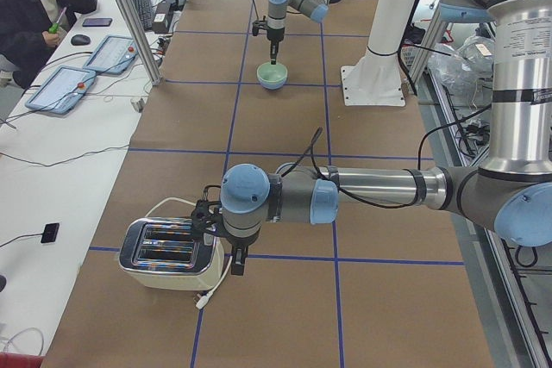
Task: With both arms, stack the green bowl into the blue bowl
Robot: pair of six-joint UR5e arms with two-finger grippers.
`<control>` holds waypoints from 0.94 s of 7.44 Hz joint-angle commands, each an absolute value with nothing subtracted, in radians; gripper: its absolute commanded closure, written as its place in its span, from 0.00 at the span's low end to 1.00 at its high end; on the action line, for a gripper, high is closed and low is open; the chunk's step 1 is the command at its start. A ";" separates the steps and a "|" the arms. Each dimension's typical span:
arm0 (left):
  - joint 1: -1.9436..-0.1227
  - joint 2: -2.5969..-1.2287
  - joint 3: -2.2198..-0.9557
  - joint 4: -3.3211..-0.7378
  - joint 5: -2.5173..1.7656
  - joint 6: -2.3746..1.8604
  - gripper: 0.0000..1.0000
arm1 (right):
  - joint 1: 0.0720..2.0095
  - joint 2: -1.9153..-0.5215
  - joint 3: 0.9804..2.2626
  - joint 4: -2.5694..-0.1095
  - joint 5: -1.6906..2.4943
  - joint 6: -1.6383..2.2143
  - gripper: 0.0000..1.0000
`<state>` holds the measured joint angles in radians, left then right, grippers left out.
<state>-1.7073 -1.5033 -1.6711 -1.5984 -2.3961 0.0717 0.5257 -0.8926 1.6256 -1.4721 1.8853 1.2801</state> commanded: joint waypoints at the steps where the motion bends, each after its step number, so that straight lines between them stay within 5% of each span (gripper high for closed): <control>1: -1.707 -1.502 -1.671 -1.598 -2.396 0.072 0.02 | 0.525 -0.891 1.621 -1.453 1.885 1.282 0.88; 2: -1.707 -1.502 -1.669 -1.598 -2.396 0.072 0.02 | 0.526 -0.893 1.629 -1.448 1.885 1.278 0.50; 3: -1.707 -1.502 -1.669 -1.598 -2.396 0.072 0.02 | 0.534 -0.896 1.644 -1.454 1.867 1.278 0.01; 7: -1.707 -1.500 -1.671 -1.598 -2.393 0.072 0.02 | 0.742 -0.983 1.698 -1.463 1.964 1.139 0.00</control>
<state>-1.7073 -1.5005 -1.6698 -1.5984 -2.3947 0.0721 0.6447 -0.9496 1.6934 -1.4627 1.9079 1.2284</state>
